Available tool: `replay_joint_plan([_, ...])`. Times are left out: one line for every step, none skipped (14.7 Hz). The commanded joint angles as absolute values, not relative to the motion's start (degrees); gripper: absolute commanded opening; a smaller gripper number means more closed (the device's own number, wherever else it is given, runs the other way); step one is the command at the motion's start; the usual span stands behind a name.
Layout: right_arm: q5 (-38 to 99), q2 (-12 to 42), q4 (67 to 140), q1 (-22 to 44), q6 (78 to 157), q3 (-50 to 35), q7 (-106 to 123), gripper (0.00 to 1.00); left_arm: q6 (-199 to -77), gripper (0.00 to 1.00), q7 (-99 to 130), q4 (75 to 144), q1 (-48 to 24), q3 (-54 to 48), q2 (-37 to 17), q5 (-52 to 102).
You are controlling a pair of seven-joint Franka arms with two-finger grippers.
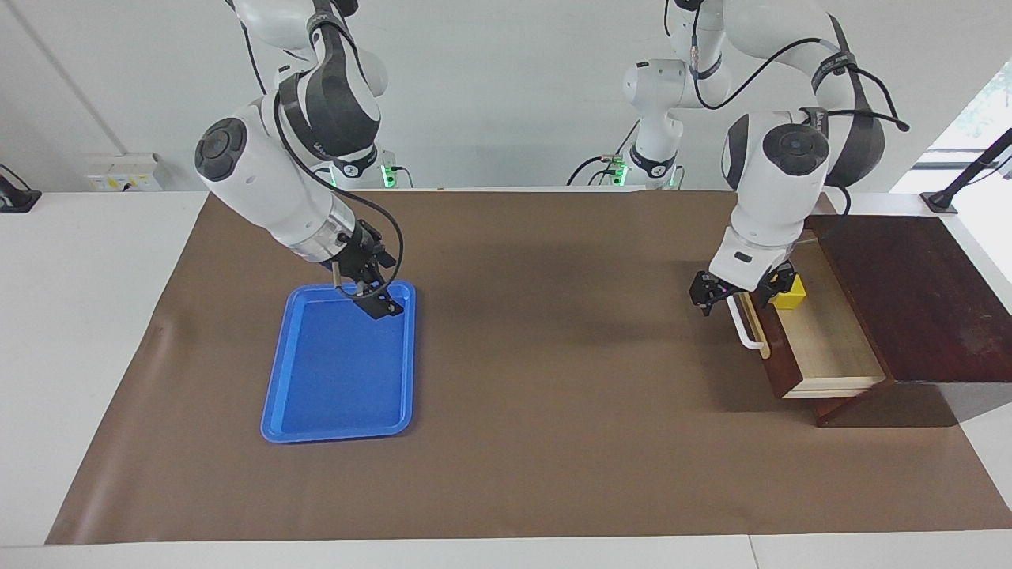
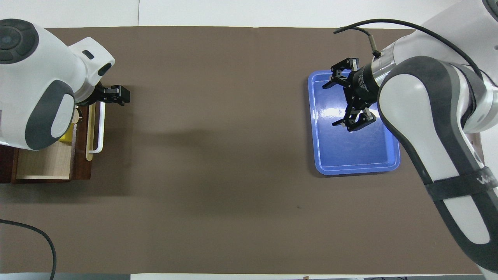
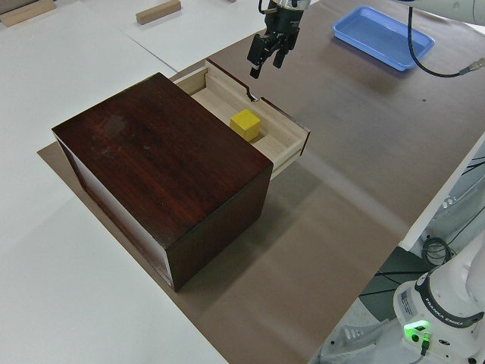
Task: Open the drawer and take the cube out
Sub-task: 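Lower the left gripper into the drawer and grasp the yellow cube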
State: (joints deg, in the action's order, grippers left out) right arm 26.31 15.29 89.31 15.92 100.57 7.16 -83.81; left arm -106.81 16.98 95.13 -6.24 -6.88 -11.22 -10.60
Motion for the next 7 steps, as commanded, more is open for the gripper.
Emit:
replay_joint_plan([31.1, 13.5, 93.6, 15.6, 102.7, 7.1, -84.6, 1.0, -102.9, 1.0, 23.6, 91.1, -4.1, -6.2, -11.3, -7.2])
replay_joint_plan([31.7, 13.5, 94.0, 15.6, 102.7, 7.1, -84.5, 1.0, -102.4, 1.0, 24.8, 90.9, -2.8, -6.2, -10.6, -6.8])
replay_joint_plan([32.4, 13.5, 94.0, 15.7, 102.9, 7.1, -84.5, 1.0, -101.5, 1.0, 25.6, 91.1, -0.6, -6.2, -9.4, -6.0])
replay_joint_plan([33.9, 13.5, 94.0, 15.8, 103.3, 7.1, -84.6, 1.0, -100.8, 1.0, 26.4, 91.6, 1.4, -6.2, -8.5, -5.2])
replay_joint_plan([34.5, 13.4, 94.5, 15.8, 103.9, 7.1, -84.7, 1.0, -100.2, 1.0, 27.9, 92.5, 3.4, -6.2, -7.7, -4.8])
replay_joint_plan([34.5, 13.3, 95.0, 15.9, 104.0, 7.1, -84.7, 1.0, -100.3, 1.0, 30.6, 93.3, 4.5, -6.2, -7.4, -4.8])
replay_joint_plan([34.6, 13.2, 95.1, 15.9, 104.0, 7.1, -84.6, 1.0, -101.0, 1.0, 36.4, 95.2, 4.9, -6.0, -6.4, -4.8])
